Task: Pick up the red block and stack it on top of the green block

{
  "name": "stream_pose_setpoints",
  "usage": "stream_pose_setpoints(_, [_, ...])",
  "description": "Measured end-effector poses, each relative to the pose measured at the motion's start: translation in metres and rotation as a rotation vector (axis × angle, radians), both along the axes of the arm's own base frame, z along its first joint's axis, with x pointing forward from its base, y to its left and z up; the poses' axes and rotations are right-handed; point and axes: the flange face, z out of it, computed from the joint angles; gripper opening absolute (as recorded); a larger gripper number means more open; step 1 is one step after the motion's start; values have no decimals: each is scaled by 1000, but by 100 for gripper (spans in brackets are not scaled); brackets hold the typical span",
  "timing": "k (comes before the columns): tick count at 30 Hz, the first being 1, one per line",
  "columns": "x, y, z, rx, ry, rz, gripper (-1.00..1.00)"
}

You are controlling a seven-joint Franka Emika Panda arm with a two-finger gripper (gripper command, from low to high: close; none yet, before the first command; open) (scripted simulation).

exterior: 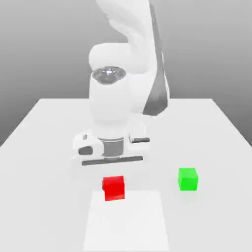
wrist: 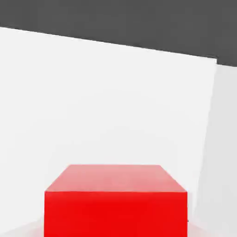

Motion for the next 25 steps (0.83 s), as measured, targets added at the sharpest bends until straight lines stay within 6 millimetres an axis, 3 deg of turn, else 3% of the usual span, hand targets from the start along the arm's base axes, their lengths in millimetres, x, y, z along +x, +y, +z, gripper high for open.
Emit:
stream_pose_setpoints(6, [-41, 87, 15, 3, 0, 236, -100])
stream_pose_setpoints(12, [-106, 160, 23, -6, 0, 497, -100])
stream_pose_setpoints(14, [-115, 169, 17, -12, -2, 536, -100])
stream_pose_setpoints(21, [-118, 171, -33, -16, -4, 546, -100])
stream_pose_setpoints(22, [-119, 171, -40, -13, -3, 549, 100])
stream_pose_setpoints(25, [-118, 170, -40, -13, -3, 545, 100])
